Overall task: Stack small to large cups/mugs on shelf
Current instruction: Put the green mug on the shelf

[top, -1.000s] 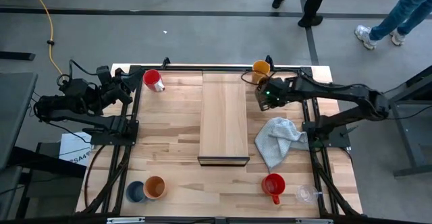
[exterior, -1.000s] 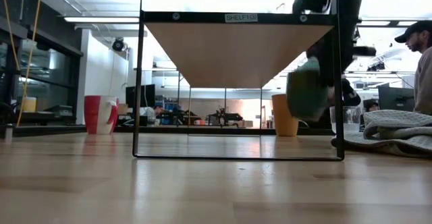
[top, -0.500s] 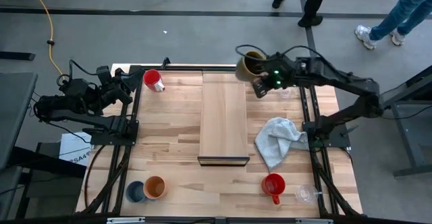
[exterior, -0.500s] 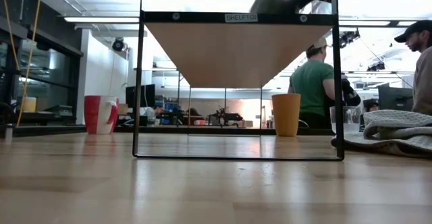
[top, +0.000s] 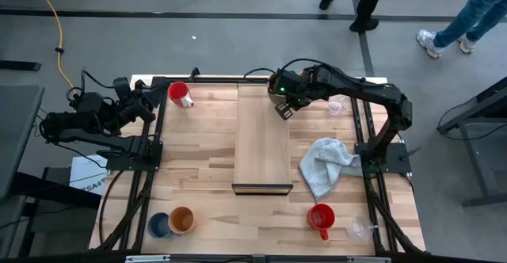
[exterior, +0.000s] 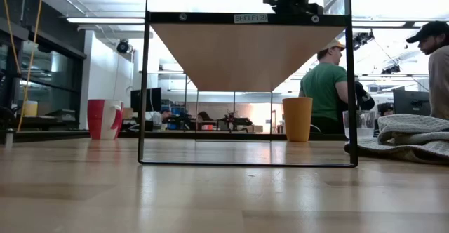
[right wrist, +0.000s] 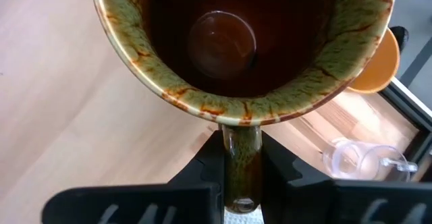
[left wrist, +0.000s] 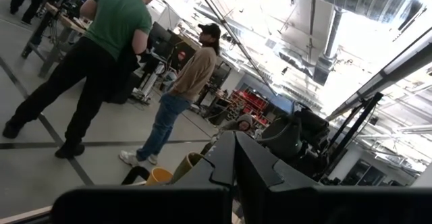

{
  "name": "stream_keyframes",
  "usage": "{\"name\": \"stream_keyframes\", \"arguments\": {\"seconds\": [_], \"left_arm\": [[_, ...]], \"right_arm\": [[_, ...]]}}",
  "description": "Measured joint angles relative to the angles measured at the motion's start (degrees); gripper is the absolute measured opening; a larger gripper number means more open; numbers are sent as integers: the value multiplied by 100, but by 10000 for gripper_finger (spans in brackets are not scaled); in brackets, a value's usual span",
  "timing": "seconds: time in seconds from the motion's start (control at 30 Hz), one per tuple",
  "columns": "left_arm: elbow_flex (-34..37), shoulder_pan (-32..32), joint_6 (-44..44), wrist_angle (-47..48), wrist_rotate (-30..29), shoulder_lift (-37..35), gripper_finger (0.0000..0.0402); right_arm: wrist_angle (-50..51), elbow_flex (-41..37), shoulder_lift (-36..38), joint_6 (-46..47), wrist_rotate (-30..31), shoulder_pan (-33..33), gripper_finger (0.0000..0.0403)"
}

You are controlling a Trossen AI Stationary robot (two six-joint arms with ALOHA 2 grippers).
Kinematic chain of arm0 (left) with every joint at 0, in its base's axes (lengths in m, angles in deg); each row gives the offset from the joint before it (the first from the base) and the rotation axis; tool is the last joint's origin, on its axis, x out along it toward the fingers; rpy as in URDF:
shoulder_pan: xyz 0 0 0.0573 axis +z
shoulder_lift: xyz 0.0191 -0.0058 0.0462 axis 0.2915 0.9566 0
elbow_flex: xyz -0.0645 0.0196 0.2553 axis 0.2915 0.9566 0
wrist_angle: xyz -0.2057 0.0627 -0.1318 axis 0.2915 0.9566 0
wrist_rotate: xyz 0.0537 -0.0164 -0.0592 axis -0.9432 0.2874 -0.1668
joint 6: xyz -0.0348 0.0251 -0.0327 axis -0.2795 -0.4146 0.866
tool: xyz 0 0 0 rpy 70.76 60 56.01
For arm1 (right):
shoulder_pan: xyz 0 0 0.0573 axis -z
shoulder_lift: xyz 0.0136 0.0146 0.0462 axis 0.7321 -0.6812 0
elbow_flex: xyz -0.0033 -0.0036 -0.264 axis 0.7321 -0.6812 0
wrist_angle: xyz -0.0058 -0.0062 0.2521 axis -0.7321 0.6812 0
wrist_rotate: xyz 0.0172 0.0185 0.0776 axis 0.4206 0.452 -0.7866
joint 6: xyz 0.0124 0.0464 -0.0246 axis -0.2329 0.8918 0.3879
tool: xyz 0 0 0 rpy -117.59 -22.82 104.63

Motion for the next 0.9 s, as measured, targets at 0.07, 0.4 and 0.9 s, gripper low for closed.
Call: {"name": "stream_keyframes", "arguments": {"seconds": [0.07,0.4,0.9], "left_arm": [[0,-1,0,0,-1,0,1],[0,1,0,0,0,2,1],[2,1,2,0,0,0,1]], "right_arm": [[-5,85,-57,2,-12,0,25],[124,141,-203,123,-125,37,25],[50,137,-205,222,-76,37,73]]}}
